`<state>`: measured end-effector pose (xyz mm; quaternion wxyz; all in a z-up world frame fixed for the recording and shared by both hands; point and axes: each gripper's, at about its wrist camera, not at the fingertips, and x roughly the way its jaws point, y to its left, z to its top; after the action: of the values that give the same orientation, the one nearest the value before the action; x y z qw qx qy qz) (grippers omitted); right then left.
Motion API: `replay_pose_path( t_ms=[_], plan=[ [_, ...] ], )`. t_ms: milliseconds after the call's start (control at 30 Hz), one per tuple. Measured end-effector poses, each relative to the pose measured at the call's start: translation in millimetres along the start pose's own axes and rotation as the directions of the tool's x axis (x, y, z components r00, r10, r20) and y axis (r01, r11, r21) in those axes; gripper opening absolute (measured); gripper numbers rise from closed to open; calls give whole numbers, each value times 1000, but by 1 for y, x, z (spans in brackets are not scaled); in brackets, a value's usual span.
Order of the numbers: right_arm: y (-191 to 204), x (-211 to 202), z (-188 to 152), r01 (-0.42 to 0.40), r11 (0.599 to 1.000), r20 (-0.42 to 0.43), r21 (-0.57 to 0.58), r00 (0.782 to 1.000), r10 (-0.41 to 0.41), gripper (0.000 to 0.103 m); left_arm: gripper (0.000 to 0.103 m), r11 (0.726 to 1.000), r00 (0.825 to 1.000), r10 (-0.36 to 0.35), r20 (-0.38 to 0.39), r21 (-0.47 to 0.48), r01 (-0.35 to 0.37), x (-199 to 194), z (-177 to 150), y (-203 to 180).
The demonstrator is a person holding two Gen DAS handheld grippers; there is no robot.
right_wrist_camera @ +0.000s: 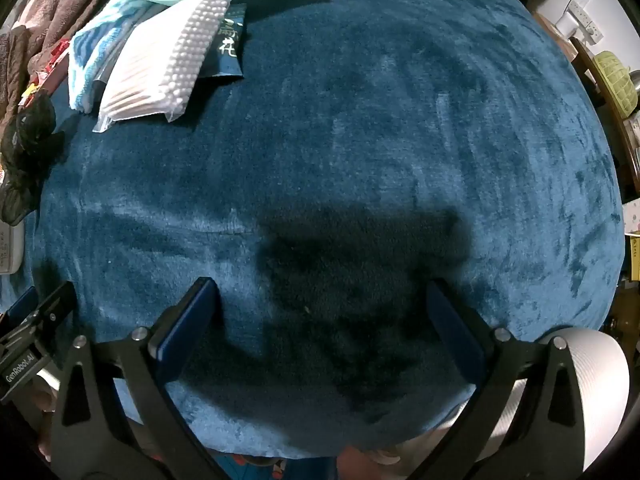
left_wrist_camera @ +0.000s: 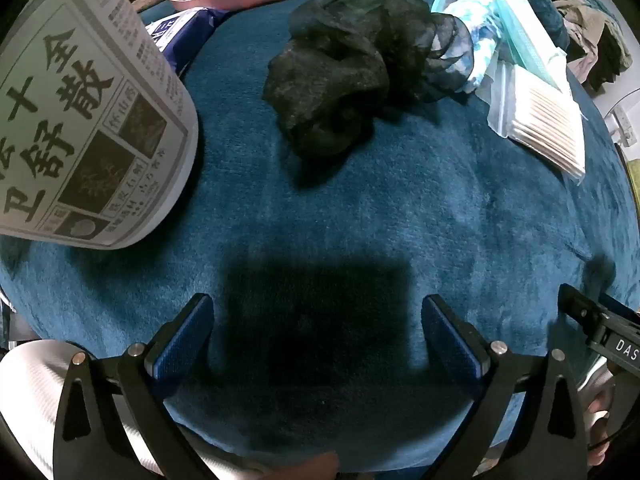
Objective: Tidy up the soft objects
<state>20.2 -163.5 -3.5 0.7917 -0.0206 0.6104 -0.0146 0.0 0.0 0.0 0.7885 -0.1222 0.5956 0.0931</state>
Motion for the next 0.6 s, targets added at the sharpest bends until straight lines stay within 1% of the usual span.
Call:
replay_pose_path(
  t_ms=[600],
  plan=[
    [0, 0, 0, 1, 1000, -3, 0, 1000, -1, 103, 103, 1000, 1000, 1, 2, -1, -1, 1, 0, -2]
  ],
)
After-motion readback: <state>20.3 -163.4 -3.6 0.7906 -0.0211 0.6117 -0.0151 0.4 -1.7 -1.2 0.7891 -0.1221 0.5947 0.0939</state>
